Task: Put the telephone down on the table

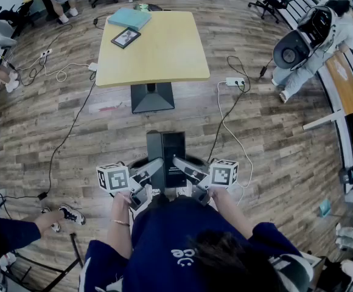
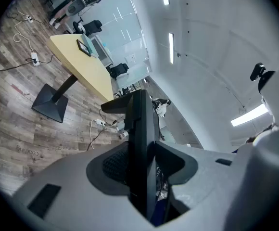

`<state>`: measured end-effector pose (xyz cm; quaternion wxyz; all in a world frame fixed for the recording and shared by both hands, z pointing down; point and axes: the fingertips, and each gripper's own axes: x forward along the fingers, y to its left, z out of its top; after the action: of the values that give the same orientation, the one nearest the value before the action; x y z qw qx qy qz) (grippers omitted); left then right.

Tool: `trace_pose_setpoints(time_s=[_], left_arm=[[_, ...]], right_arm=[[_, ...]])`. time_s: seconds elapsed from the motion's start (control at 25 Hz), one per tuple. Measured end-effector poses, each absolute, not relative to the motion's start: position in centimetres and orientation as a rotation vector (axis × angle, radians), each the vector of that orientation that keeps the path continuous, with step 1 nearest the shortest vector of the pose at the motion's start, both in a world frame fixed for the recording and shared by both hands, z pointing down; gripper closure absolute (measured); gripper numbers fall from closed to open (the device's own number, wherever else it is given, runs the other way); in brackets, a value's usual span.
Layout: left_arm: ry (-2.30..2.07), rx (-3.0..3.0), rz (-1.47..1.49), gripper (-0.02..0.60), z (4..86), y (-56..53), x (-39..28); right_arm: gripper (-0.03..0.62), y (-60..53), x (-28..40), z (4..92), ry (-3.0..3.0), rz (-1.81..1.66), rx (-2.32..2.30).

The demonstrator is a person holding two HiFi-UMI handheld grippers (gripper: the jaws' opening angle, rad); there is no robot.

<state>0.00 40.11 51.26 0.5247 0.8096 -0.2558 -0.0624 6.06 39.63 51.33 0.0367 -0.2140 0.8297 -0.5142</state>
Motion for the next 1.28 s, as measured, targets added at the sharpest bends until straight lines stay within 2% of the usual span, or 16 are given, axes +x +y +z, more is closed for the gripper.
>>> trace_pose_setpoints(time_s=[0.96, 1.28], left_arm=[[-0.528, 1.956, -0.165, 0.410, 51.8, 39.5, -2.9], [-0.565, 1.962, -0.166, 0.410, 52.5, 34.9, -4.1]], right_arm=[[0.408, 39.1, 3.1, 51.4, 2.467, -1.533, -0.680], [0.408, 34.3, 2.0, 52.4, 2.487, -1.554, -0.630]])
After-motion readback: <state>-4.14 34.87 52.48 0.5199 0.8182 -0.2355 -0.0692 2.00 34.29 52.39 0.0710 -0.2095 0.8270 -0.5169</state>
